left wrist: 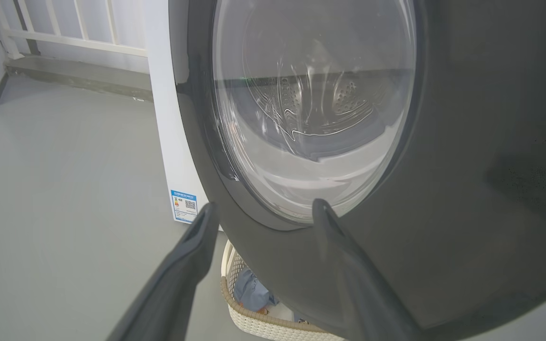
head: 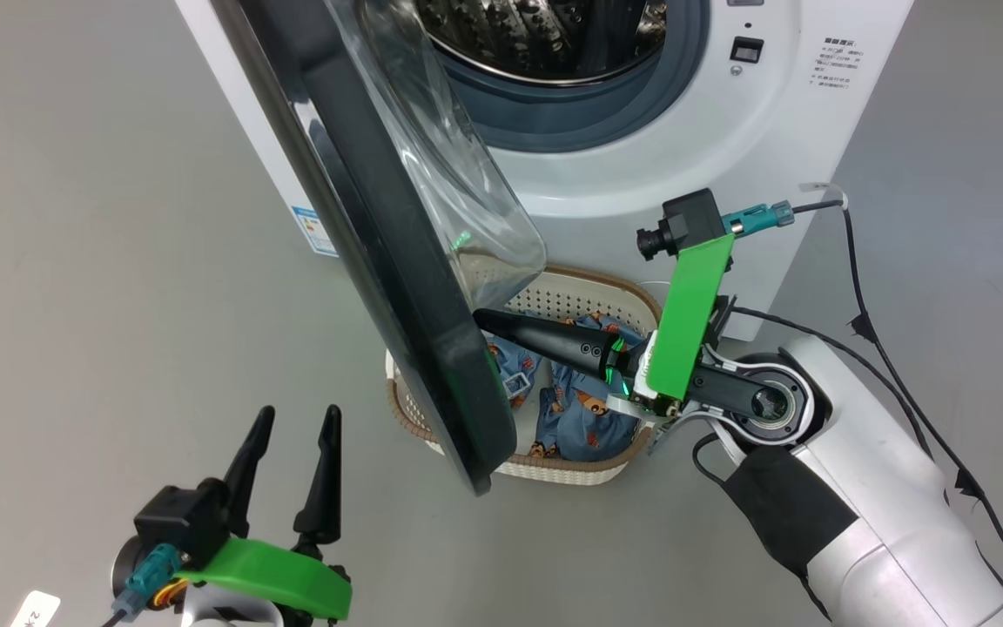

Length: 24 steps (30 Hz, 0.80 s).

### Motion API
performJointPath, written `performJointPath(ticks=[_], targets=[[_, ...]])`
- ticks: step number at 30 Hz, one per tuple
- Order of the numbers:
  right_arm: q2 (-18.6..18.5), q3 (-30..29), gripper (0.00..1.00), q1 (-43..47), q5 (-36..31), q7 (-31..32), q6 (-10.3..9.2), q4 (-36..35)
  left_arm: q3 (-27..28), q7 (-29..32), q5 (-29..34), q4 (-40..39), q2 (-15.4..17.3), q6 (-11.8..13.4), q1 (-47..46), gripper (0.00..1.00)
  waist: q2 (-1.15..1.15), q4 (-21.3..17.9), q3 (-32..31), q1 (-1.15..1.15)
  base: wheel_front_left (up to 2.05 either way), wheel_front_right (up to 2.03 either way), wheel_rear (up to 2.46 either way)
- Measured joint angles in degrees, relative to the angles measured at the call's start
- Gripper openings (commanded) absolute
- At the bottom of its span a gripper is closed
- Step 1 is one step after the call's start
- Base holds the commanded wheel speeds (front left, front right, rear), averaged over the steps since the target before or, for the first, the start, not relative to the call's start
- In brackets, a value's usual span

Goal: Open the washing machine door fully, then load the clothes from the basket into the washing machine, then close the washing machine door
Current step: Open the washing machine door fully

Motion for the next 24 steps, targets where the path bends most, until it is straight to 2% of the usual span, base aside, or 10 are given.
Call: performJointPath(ticks=[6,9,10,11,14,15,16,24], targets=[[0.1,-0.2,0.0,0.9,-0.4,-1.1,0.0,-0.7,0.3,0.0,0.0,-0.1,0.0,0.0,0.6,1.0,0.0,-1.0,-0.6,0.0,0.0,0.0,0.0],[0.0,-0.3,0.21,2.0,-1.6,-2.1,0.0,-1.0,0.2,0.0,0.3,0.1,0.0,0.0,0.9,1.0,0.0,-1.9,-1.0,0.0,0.0,0.0,0.0],[-0.1,-0.4,0.31,2.4,-1.7,-2.4,0.0,-1.2,0.2,0.0,0.5,0.1,0.0,0.0,0.9,1.0,0.0,-2.2,-1.2,0.0,0.0,0.0,0.0],[-0.2,-0.6,0.31,2.8,-1.9,-2.8,0.0,-1.3,0.3,0.0,0.9,0.2,0.0,0.0,0.9,1.0,0.0,-2.5,-1.4,0.0,0.0,0.0,0.0],[-1.3,-1.0,0.7,4.3,-2.1,-3.7,0.0,-1.9,0.3,0.0,2.1,0.7,0.0,-0.3,0.9,1.0,0.0,-3.5,-2.1,0.0,0.0,0.0,0.0],[-1.6,-1.2,0.89,4.9,-2.1,-4.3,0.0,-2.2,0.4,0.0,2.5,0.8,0.0,-0.3,0.9,1.0,0.0,-3.8,-2.3,0.0,0.0,0.0,0.0],[-2.0,-1.3,1.0,5.5,-2.1,-4.8,0.0,-2.4,0.6,0.0,2.9,0.9,0.0,-0.3,0.9,1.0,0.0,-4.2,-2.6,0.0,0.0,0.0,0.0],[-4.9,-1.9,1.0,11.2,-2.7,-8.5,0.0,-3.4,1.0,0.0,3.5,1.0,1.3,-0.3,2.9,1.0,0.0,-7.3,-5.1,0.0,0.0,0.0,0.0]])
